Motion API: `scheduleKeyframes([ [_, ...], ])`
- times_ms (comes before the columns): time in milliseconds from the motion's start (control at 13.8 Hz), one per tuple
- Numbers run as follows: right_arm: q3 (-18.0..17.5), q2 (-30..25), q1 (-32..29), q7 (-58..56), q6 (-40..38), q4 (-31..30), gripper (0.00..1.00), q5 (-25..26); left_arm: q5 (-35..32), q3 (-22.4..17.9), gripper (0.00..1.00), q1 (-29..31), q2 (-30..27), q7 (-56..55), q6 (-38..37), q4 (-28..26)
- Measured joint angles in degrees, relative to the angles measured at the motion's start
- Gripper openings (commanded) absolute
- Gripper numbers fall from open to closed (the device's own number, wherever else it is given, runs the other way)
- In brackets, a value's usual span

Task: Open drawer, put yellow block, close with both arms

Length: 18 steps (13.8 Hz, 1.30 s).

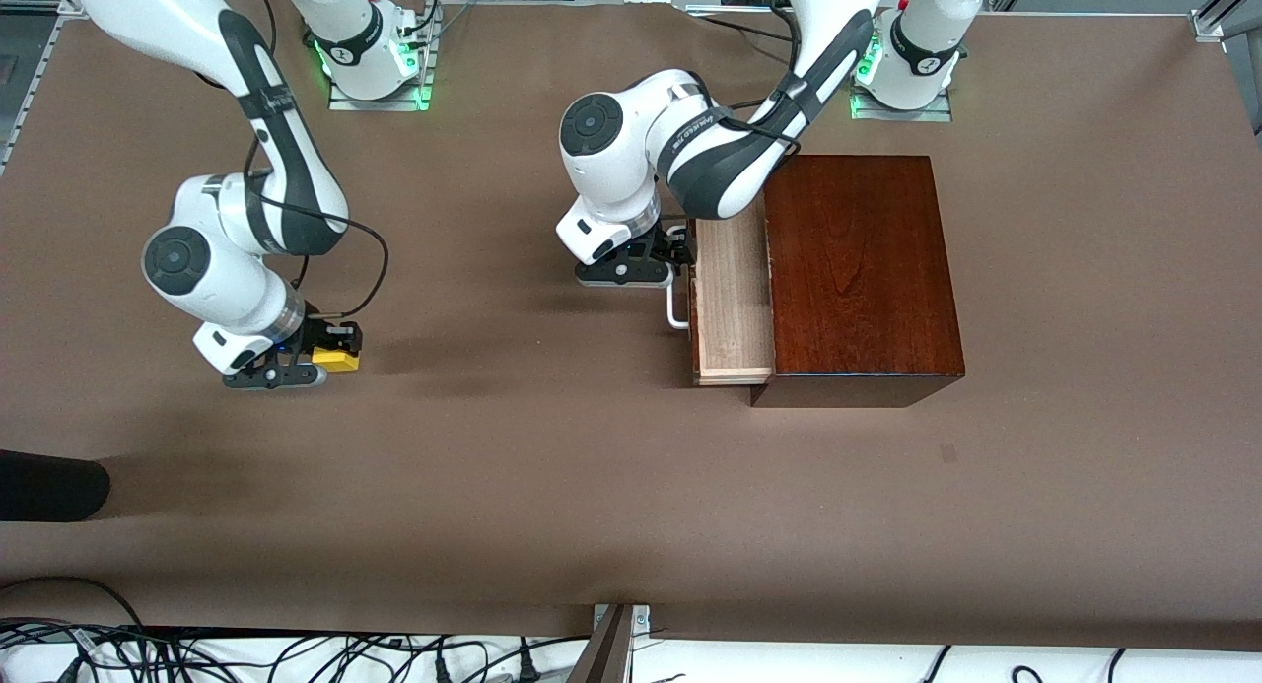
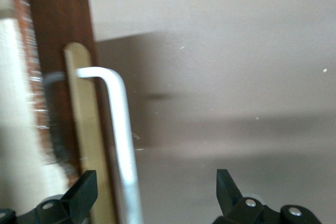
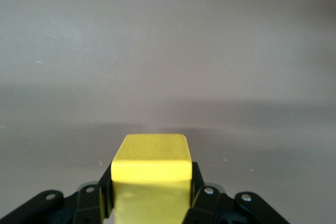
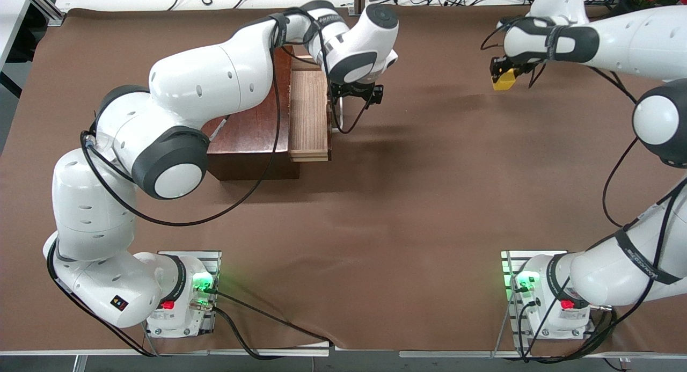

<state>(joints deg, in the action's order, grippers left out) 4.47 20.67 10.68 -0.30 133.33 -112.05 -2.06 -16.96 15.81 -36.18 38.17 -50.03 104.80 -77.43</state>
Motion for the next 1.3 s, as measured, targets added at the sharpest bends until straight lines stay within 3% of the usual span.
scheduleKeyframes([
  [434,0.01,-3.5,0.0,-1.13,-26.8,16.25,0.0,0.0,0.01,-0.14,1.0,5.6,-5.51,12.62,-12.54,5.18],
  [796,-1.11,-3.53,0.04,-2.63,-36.45,24.79,0.0,-0.08,3.87,-0.1,1.0,17.8,-13.17,19.96,-18.4,5.41],
  [1013,-6.04,-3.37,0.16,-3.17,-36.59,25.61,0.0,-0.22,10.76,-0.12,1.0,28.34,-15.42,23.12,-21.39,5.41],
  [1303,-14.58,-2.94,0.68,-3.16,-35.77,25.72,0.0,-0.25,11.73,-0.1,1.0,36.83,-18.67,29.35,-22.19,5.41],
])
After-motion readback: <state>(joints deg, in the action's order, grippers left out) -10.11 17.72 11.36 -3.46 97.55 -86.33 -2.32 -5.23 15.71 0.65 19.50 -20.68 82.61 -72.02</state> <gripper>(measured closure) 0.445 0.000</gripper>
